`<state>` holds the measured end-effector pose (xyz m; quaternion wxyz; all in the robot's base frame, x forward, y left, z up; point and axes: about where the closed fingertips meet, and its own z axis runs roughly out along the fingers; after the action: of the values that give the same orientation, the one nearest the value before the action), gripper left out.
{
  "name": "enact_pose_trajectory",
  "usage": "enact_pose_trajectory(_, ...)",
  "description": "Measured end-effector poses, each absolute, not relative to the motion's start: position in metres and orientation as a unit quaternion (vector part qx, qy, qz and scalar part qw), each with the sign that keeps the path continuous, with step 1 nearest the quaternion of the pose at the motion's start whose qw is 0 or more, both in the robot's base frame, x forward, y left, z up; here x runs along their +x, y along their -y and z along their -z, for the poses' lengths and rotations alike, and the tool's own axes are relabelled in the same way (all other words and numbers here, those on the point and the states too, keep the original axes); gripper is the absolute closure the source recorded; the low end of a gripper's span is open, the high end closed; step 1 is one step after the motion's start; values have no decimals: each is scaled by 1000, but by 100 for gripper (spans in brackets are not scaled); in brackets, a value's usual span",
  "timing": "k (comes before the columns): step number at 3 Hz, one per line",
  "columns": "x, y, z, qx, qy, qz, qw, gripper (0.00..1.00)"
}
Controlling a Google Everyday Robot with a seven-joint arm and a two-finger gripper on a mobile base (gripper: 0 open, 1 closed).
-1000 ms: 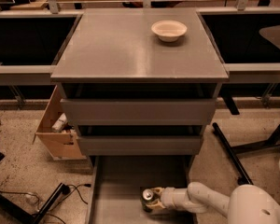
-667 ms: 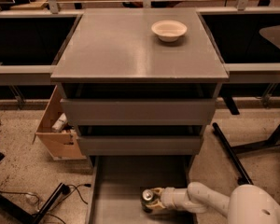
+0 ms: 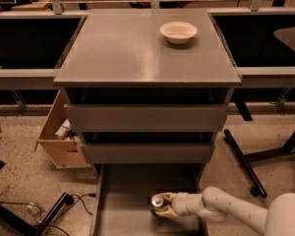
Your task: Pick green can from bottom drawer and place on counter
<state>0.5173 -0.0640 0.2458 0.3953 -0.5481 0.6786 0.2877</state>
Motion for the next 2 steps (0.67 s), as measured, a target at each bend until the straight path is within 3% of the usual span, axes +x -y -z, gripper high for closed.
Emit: enact_pose_trajectory(2,476,53,-421,-552,-681,-302,374,100)
